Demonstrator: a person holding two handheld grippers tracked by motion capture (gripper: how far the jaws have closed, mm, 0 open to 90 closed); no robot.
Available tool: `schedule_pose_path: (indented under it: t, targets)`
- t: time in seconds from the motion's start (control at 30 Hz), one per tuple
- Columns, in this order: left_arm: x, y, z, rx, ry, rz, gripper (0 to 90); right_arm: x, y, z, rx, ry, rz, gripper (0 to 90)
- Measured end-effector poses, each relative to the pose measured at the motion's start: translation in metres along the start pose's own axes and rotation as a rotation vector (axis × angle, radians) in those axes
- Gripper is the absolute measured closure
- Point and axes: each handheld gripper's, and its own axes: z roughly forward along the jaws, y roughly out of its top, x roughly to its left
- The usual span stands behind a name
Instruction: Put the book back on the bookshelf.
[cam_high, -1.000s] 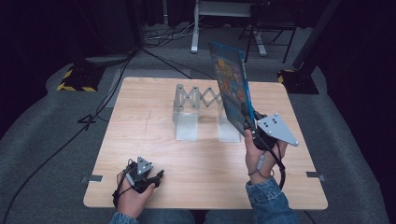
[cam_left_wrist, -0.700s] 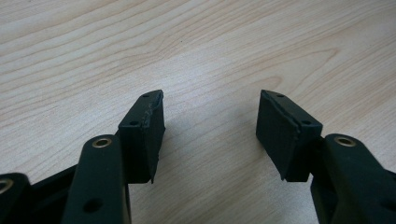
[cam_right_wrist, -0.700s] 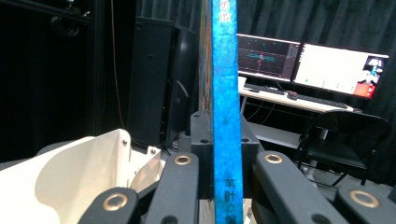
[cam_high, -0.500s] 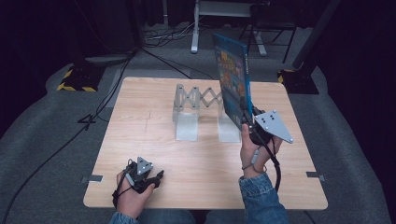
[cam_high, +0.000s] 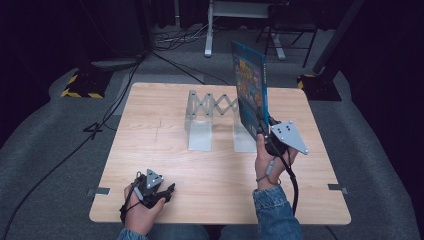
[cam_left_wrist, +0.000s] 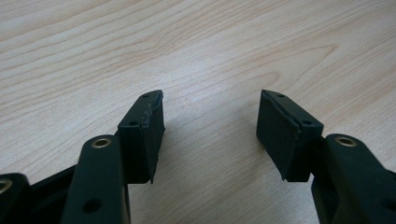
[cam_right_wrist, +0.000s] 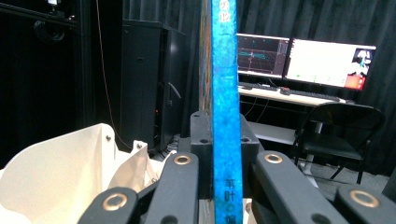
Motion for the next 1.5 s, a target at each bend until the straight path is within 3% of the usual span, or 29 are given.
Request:
schedule_pose_path:
  t: [0.47,0.7,0.93,1.1,1.23,1.43,1.5]
  targets:
    - [0.0,0.0,0.0,0.003,0.001,-0.002,42.1,0.001,-0.013,0.007,0.003,-0.017,0.005,83.2]
    - [0.0,0.0,0.0,0.004,0.001,-0.002,42.1,0.005,-0.028,0.009,0.004,-0.034,0.007,83.1]
    - [0.0,0.0,0.0,0.004,0.001,-0.002,42.1,0.004,-0.041,0.003,0.014,-0.036,0.035,83.0]
    - [0.0,0.0,0.0,0.003,0.001,-0.002,42.0,0.008,-0.053,-0.001,0.02,-0.033,0.015,82.6]
    - [-0.001,0.0,0.0,0.001,0.002,-0.003,41.6,0.006,-0.062,-0.005,0.017,-0.03,0.029,82.5]
    - [-0.001,0.001,0.001,0.002,0.0,0.0,41.4,0.012,-0.067,-0.009,0.02,-0.022,0.005,81.6]
    - [-0.001,0.001,0.001,0.001,0.001,-0.002,41.4,0.013,-0.072,-0.01,0.046,-0.031,0.005,81.7]
